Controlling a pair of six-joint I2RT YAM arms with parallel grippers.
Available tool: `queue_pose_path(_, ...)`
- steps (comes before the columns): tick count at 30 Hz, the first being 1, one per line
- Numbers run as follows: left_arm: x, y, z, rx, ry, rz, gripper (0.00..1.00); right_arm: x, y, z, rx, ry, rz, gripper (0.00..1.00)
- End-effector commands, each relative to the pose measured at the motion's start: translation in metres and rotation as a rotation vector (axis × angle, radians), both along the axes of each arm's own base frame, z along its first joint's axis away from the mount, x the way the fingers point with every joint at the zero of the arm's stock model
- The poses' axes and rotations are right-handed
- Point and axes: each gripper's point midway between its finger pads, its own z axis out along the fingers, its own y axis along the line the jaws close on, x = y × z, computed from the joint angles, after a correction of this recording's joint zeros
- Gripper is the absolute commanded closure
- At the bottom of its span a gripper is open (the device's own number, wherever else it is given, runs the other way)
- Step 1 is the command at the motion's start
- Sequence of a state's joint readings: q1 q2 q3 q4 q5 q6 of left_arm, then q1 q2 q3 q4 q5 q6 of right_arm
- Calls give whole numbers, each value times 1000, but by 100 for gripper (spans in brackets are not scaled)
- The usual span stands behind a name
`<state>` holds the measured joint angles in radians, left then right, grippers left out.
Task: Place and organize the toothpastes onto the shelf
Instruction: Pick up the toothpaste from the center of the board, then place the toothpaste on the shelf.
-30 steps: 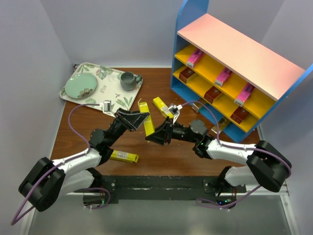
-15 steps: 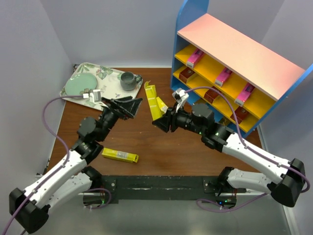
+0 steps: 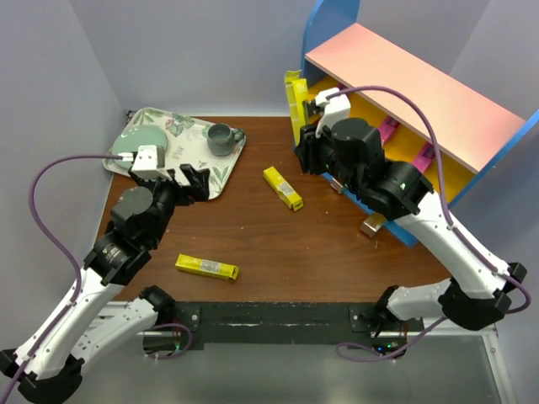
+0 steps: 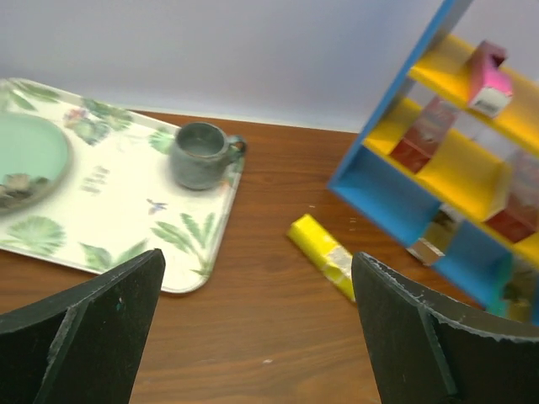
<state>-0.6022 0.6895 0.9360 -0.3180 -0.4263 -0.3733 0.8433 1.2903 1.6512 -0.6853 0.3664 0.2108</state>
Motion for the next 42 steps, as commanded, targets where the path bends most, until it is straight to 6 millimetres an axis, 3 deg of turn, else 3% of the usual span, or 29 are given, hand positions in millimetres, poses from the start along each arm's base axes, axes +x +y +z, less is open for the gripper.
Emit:
queue_pose_path(1, -2, 28, -12, 179, -10, 87, 1, 20, -49, 24, -149, -16, -190, 74)
queue_pose_path(2, 0, 29, -16, 207, -14, 91, 0, 26, -61, 43, -115, -36, -223, 74)
queue_pose_path(4, 4, 31, -30, 226, -13, 108, 0, 39, -68, 43, -129, -16, -257, 74)
queue_pose_path(5, 5, 31, -35, 233, -11, 109, 0, 45, -83, 59, -103, -36, -302, 74)
queue_pose_path(7, 8, 31, -50, 236, -4, 125, 0, 58, -92, 54, -141, -12, -343, 74)
queue_pose_path(8, 9, 32, -57, 240, 2, 132, 0, 65, -104, 66, -124, -31, -381, 74)
queue_pose_path(10, 13, 30, -78, 258, 28, 134, 1, 79, -117, 64, -149, -21, -426, 73)
queue_pose_path(11, 13, 29, -85, 268, 43, 129, 1, 82, -122, 74, -135, -41, -444, 73)
queue_pose_path(19, 12, 24, -92, 271, 54, 97, 1, 112, -163, 85, -167, -72, -575, 66)
queue_pose_path(28, 13, 20, -98, 279, 65, 76, 2, 132, -173, 64, -198, -28, -617, 50)
queue_pose_path(33, 13, 20, -100, 287, 73, 76, 2, 134, -172, 61, -181, -30, -616, 42)
queue_pose_path(35, 13, 21, -100, 288, 72, 78, 2, 133, -171, 56, -182, -17, -611, 41)
queue_pose_path(37, 13, 21, -100, 288, 74, 79, 2, 129, -165, 63, -141, -42, -578, 40)
queue_pose_path(38, 13, 21, -100, 288, 74, 78, 2, 129, -162, 54, -143, -28, -562, 39)
queue_pose_path(40, 12, 21, -100, 288, 74, 76, 2, 123, -159, 66, -86, -71, -544, 38)
queue_pose_path(41, 13, 21, -101, 288, 75, 78, 2, 124, -157, 56, -89, -55, -532, 38)
queue_pose_path(42, 13, 21, -102, 291, 79, 76, 2, 126, -156, 59, -74, -73, -535, 38)
